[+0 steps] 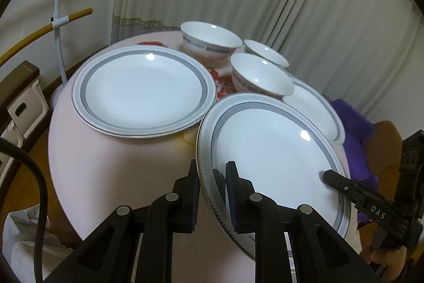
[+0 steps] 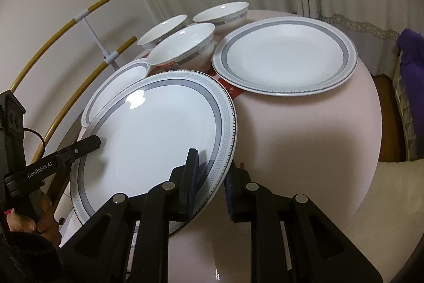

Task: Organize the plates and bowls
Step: 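Lift the plate with both grippers and carry it toward another grey-rimmed plate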

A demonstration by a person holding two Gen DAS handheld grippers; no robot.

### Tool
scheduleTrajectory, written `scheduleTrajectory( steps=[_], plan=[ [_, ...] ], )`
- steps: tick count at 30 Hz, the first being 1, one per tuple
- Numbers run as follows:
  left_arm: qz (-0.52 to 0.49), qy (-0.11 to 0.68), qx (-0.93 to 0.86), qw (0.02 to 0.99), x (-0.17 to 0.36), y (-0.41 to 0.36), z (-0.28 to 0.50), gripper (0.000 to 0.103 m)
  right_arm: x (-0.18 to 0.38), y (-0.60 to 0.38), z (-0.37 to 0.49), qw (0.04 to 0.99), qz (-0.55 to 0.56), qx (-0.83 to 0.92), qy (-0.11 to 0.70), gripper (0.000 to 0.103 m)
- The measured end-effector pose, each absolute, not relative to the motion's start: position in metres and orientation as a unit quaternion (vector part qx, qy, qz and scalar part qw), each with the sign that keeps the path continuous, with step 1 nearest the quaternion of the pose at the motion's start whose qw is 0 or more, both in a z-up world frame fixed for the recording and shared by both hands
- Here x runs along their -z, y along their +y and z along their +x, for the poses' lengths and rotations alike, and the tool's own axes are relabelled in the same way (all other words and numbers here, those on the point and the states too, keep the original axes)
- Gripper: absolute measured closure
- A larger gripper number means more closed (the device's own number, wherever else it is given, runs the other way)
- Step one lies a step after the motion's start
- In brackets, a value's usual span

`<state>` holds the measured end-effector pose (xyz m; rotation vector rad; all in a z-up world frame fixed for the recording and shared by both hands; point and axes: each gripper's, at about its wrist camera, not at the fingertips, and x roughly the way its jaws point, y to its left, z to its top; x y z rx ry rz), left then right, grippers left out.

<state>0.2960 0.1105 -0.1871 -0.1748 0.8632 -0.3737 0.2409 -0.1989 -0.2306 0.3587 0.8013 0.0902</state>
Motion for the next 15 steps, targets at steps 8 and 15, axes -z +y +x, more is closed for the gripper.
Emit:
scheduleTrajectory(
  steps=[8,15],
  plan=[
    [-0.092,0.392,0.163,0.901,0.169,0.136,0.285,0.089,0.208,-0.180,0.243,0.913,0.159,-0.058,0.371,0.085],
    [-0.103,0.381,0.122,0.911,0.164,0.176,0.287,0.088,0.201,-0.145,0.274,0.913,0.143,-0.090,0.372,0.085]
  ],
)
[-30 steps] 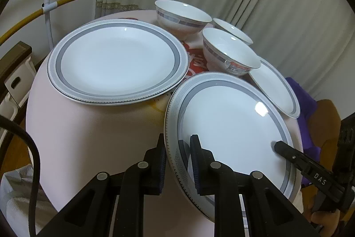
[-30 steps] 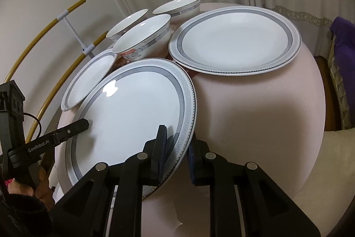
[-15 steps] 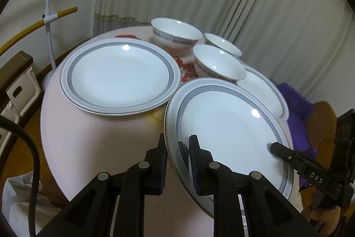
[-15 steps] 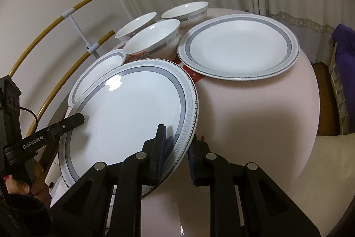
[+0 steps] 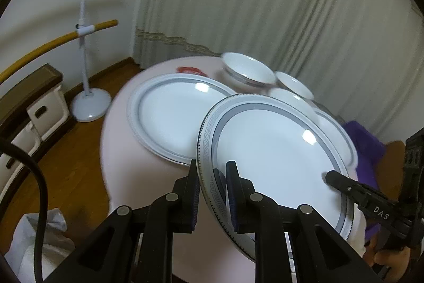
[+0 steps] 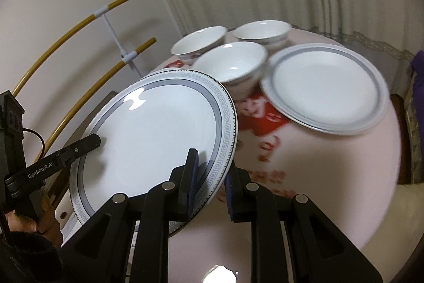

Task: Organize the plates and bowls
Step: 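Lift the plate with both grippers and carry it toward another grey-rimmed plate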

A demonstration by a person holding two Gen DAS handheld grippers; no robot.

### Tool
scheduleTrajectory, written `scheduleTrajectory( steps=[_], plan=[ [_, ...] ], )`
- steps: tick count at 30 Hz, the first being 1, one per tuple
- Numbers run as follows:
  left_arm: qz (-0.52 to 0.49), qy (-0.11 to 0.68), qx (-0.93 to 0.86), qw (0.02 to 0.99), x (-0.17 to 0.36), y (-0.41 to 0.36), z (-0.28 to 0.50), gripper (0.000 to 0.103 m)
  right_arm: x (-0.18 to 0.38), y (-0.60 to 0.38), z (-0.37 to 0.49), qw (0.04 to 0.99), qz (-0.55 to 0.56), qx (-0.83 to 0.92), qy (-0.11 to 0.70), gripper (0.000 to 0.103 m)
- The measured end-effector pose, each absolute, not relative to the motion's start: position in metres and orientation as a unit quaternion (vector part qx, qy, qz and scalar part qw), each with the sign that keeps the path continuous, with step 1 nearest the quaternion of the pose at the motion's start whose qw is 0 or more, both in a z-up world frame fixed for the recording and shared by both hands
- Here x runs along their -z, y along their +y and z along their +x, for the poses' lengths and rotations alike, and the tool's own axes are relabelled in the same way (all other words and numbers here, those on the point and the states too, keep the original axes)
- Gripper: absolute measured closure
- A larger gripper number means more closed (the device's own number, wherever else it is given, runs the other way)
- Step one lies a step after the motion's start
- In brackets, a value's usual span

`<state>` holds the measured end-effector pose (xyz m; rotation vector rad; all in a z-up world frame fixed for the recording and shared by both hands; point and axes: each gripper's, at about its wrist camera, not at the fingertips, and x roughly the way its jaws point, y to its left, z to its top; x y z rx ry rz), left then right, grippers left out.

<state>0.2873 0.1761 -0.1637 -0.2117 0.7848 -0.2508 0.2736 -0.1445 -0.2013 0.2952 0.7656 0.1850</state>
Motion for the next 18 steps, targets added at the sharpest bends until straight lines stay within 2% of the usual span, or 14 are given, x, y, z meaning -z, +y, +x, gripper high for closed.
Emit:
scheduleTrajectory(
  steps=[9,18],
  plan=[
    [-0.115,0.388,0.083,0.911,0.170,0.212,0.311,0.087,0.204,-0.097,0.323,0.912,0.116,-0.116,0.377,0.085],
    [-0.113,0.396,0.070,0.909,0.182,0.212,0.356,0.087,0.213,-0.080,0.362,0.908,0.114,-0.111,0.387,0.084]
  ],
)
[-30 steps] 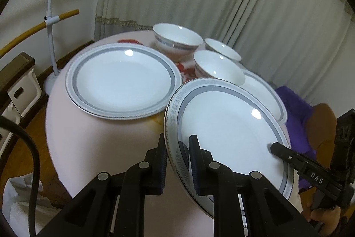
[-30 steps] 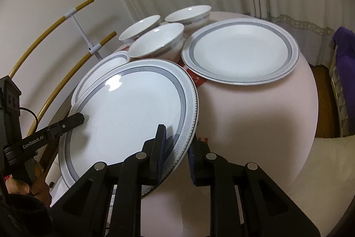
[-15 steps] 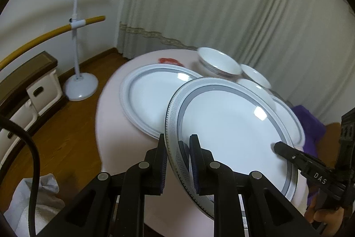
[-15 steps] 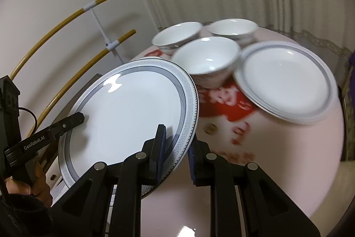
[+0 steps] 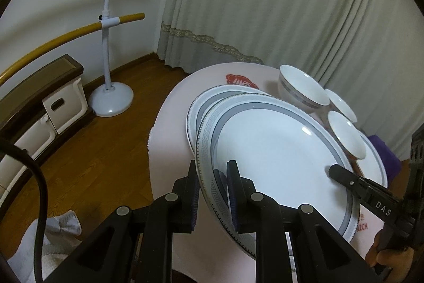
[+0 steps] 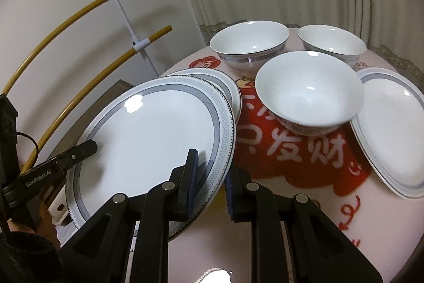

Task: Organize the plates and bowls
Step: 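Lift the plate with both grippers and carry it toward another grey-rimmed plate, then lower the held plate onto the other plate with both grippers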

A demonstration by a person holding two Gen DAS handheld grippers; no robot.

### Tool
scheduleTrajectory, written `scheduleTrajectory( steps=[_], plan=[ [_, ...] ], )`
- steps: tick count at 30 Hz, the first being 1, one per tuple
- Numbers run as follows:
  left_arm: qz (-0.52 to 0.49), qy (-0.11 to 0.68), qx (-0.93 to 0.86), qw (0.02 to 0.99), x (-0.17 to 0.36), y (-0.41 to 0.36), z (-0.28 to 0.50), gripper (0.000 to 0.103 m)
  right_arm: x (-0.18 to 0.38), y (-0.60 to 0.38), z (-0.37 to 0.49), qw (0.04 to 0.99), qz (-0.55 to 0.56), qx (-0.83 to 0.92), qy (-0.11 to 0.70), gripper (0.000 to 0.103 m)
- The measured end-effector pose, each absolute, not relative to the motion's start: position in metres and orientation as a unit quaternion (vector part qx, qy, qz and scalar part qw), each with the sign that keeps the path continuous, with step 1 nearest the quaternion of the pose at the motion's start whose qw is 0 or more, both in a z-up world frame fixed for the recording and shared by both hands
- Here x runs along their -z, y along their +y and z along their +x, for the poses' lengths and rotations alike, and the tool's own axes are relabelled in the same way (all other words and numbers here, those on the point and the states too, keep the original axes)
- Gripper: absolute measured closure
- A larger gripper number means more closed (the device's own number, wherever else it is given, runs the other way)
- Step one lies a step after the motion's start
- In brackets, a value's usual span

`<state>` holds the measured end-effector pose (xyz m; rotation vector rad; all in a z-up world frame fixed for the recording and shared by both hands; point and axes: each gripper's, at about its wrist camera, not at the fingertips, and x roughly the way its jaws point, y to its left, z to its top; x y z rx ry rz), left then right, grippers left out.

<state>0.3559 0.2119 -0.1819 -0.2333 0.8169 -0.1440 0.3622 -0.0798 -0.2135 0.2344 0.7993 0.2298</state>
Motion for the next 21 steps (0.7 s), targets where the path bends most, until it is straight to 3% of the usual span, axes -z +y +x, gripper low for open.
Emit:
scheduleTrajectory(
  steps=[21],
  plan=[
    [-0.112,0.403,0.061,0.906,0.207,0.201,0.410,0.087,0.221,-0.073,0.396,0.907,0.100,-0.072,0.404,0.082]
  ],
)
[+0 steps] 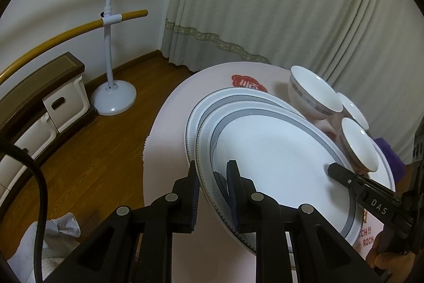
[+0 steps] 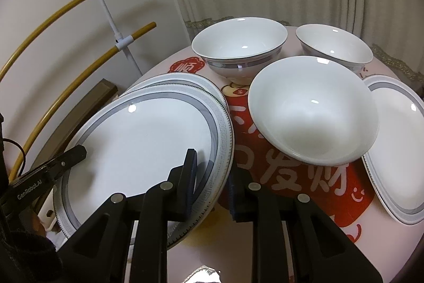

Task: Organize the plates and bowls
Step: 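Lower the held plate onto the other plate with both grippers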

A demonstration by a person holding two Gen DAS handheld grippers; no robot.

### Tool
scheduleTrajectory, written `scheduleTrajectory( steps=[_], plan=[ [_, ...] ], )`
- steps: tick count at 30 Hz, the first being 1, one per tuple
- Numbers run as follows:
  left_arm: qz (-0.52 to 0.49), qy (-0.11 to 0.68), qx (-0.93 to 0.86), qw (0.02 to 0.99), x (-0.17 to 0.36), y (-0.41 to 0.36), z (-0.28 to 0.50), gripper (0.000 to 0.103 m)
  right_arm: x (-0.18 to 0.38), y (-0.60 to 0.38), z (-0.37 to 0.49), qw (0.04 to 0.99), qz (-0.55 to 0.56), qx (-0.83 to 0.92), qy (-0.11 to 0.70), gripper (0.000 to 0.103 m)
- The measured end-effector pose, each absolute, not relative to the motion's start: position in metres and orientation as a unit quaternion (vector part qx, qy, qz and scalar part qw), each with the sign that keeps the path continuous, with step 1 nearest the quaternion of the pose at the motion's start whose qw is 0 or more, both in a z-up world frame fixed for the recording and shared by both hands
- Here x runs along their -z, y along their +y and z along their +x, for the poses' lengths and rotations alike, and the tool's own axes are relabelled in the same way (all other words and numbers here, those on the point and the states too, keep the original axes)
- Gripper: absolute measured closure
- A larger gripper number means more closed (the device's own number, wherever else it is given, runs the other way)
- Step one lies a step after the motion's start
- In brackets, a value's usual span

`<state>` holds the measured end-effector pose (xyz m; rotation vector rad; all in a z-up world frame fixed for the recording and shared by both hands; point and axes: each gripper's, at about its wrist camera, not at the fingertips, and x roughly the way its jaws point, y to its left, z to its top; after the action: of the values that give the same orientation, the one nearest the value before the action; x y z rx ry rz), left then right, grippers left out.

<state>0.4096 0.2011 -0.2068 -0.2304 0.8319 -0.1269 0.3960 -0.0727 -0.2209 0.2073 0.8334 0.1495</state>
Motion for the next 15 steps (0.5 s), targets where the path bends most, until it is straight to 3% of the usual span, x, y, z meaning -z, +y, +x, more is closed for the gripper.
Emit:
scheduleTrajectory(
  steps=[15],
  plan=[
    [-0.117,0.404,0.061,0.905,0.211,0.208,0.414,0.086,0.223,-0.062,0.406,0.904,0.085,-0.050,0.416,0.078]
  ],
)
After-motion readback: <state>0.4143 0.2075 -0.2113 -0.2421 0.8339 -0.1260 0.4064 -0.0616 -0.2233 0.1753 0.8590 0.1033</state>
